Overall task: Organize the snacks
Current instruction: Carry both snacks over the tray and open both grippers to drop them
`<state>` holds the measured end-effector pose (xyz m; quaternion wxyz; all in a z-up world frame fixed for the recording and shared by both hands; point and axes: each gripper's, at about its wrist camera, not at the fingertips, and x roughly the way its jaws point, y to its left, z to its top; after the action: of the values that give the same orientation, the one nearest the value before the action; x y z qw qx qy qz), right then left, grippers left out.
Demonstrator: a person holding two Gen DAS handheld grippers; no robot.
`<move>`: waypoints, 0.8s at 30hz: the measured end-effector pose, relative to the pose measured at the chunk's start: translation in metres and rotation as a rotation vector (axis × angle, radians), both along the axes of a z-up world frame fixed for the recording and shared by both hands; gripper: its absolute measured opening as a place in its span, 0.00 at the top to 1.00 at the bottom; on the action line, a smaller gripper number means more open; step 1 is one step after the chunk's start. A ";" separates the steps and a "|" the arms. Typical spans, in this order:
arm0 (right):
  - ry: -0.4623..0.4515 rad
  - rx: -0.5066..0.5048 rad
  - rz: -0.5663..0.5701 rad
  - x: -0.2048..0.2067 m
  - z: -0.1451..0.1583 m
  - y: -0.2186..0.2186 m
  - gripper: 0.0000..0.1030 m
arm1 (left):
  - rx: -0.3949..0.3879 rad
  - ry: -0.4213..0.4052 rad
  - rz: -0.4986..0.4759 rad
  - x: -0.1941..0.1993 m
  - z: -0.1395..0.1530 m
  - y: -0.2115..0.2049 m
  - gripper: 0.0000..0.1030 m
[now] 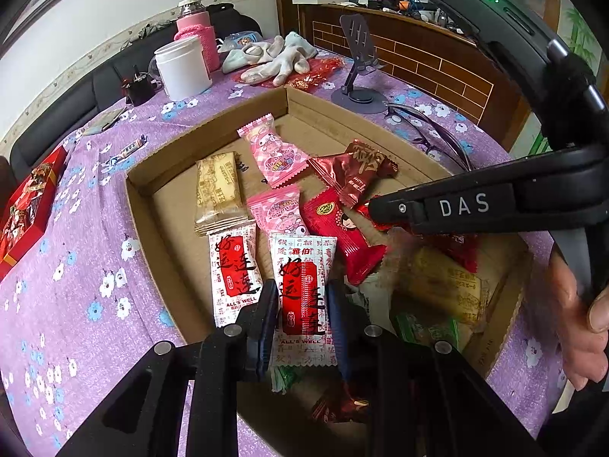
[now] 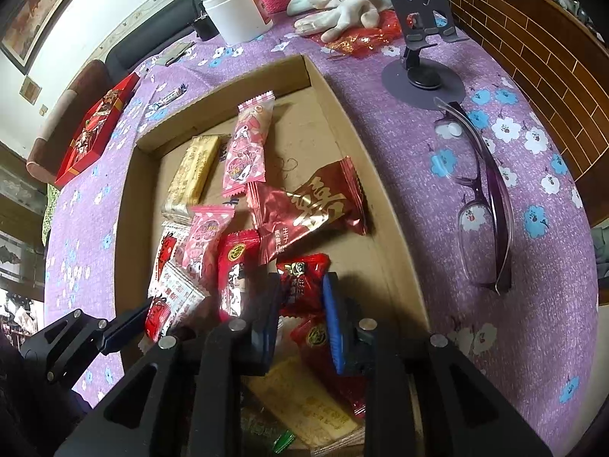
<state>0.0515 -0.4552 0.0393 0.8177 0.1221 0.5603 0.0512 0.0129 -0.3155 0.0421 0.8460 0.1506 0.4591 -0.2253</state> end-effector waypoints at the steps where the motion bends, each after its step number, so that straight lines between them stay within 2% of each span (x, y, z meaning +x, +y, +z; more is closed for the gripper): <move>1: -0.001 -0.001 -0.001 -0.001 0.001 0.000 0.77 | 0.000 -0.001 0.000 0.000 0.000 0.000 0.74; 11: -0.004 0.000 -0.005 -0.004 0.002 -0.002 0.76 | 0.003 -0.009 0.003 -0.002 0.002 0.000 0.74; 13: -0.006 0.000 -0.005 -0.005 0.003 -0.002 0.75 | 0.002 -0.011 0.004 -0.002 0.003 0.001 0.67; 15: -0.011 0.000 -0.007 -0.007 0.005 -0.002 0.72 | -0.001 -0.018 0.007 -0.004 0.004 0.001 0.56; 17: -0.016 -0.001 -0.007 -0.009 0.008 -0.003 0.71 | -0.004 -0.024 0.008 -0.005 0.006 0.001 0.55; 19: -0.022 0.006 -0.005 -0.011 0.011 -0.003 0.71 | -0.003 -0.023 0.012 -0.005 0.007 0.001 0.49; 20: -0.026 0.008 -0.003 -0.013 0.013 -0.002 0.70 | -0.002 -0.026 0.015 -0.005 0.007 0.002 0.40; 21: -0.030 0.007 -0.002 -0.014 0.015 -0.002 0.69 | -0.003 -0.031 0.019 -0.006 0.008 0.002 0.36; 24: -0.045 0.015 0.000 -0.020 0.022 -0.003 0.64 | -0.016 -0.039 0.031 -0.009 0.013 0.006 0.34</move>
<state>0.0312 -0.4583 0.0615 0.8292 0.1270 0.5412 0.0581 0.0043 -0.3098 0.0551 0.8594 0.1410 0.4430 -0.2127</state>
